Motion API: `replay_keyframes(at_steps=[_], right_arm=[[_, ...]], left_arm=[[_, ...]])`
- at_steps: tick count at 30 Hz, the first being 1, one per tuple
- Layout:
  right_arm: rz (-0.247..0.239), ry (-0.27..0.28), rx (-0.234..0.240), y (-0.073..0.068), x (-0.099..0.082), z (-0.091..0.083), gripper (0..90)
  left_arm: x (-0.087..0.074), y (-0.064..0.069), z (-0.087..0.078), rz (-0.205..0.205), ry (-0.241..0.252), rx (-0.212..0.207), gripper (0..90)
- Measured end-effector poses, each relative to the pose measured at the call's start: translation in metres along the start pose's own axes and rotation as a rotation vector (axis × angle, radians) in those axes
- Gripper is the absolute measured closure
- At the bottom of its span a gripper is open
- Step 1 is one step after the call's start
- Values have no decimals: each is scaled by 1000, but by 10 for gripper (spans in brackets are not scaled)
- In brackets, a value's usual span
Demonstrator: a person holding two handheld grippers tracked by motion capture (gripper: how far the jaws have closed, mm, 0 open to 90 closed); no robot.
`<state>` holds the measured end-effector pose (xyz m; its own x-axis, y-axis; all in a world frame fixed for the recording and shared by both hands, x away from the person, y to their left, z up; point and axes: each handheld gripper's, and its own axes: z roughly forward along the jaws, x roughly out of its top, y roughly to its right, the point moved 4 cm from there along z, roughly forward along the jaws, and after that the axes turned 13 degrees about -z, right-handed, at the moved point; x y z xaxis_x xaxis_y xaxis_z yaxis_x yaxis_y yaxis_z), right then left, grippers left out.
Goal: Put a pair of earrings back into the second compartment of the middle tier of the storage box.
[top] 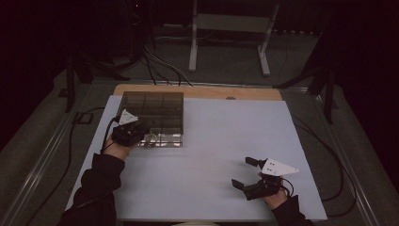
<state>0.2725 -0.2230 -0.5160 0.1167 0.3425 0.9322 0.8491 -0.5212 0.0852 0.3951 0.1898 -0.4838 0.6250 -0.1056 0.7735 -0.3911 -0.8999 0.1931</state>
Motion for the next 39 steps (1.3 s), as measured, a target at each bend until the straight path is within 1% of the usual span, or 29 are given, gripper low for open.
replay_keyframes(at_steps=[1, 2, 3, 8, 9, 12, 13, 14, 15, 18, 19, 20, 21, 22, 23, 24, 25, 26, 27, 28, 29, 31, 32, 33, 36, 39], right_arm=[[2, 0, 0, 0, 0, 0, 0], [2, 0, 0, 0, 0, 0, 0], [0, 3, -1, 0, 0, 0, 0], [2, -1, 1, 0, 0, 0, 0], [-3, 2, -2, 0, 1, 0, 0], [-1, -2, -1, 0, 0, 0, 0], [2, -2, 0, 0, 0, 1, 0], [2, -2, 0, 0, 0, 1, 0], [-5, 1, 0, -1, 1, 0, 0], [-3, -2, 0, -1, 0, 0, 0], [2, -1, -1, 0, 0, 0, 0], [2, -1, -1, 0, 0, 0, 0], [-2, 1, -2, 0, 0, 0, 0], [-2, 1, -2, 0, 0, 0, 0], [0, -2, 0, 0, 0, 0, 0], [0, -2, 0, 0, 0, 0, 0], [1, -2, 0, 0, 0, 0, 0], [1, -1, -1, 0, 0, 0, 0], [-4, 2, -3, 0, 1, 0, 0], [-5, 0, -2, -1, 1, 0, 0], [-4, -1, -2, 0, 0, 0, 0], [0, -1, 0, 0, 0, 0, 0], [1, -1, -1, 0, 0, 0, 0], [-3, 3, -3, -1, 1, 0, 0], [2, -1, -1, 0, 0, 0, 0], [-6, 0, -2, -1, 1, 0, 0]], left_arm=[[0, 1, -2, -3, 0, -8, 683], [0, 1, -2, -3, 0, -8, 660], [0, 2, -4, 3, 0, -12, 636], [-1, 2, -8, 2, 2, -20, 595], [0, 3, -11, 5, 8, -30, 572], [0, 4, -14, 4, 20, -39, 500], [1, 5, -17, -9, 28, -51, 477], [1, 5, -17, -9, 28, -51, 462], [1, 6, -19, -16, 25, -64, 431], [1, 7, -21, -17, 26, -64, 372], [0, 9, -23, -23, 23, -75, 341], [0, 9, -23, -23, 23, -75, 308], [0, 10, -25, -22, 19, -93, 278], [0, 10, -25, -22, 19, -93, 264], [0, 12, -27, -39, 25, -106, 229], [0, 12, -27, -39, 25, -106, 208], [-1, 13, -29, -39, 18, -129, 208], [-1, 14, -30, -38, 13, -136, 164], [-2, 15, -31, -35, 4, -139, 164], [-3, 15, -32, -31, 13, -149, 159], [-4, 16, -34, -26, 17, -159, 144], [-4, 16, -35, -22, 18, -163, 93], [-7, 17, -36, -16, 15, -183, 93], [-8, 18, -37, -18, 16, -195, 17], [-11, 18, -40, -23, 21, -231, 8], [-16, 21, -43, -17, 10, -258, 7]])
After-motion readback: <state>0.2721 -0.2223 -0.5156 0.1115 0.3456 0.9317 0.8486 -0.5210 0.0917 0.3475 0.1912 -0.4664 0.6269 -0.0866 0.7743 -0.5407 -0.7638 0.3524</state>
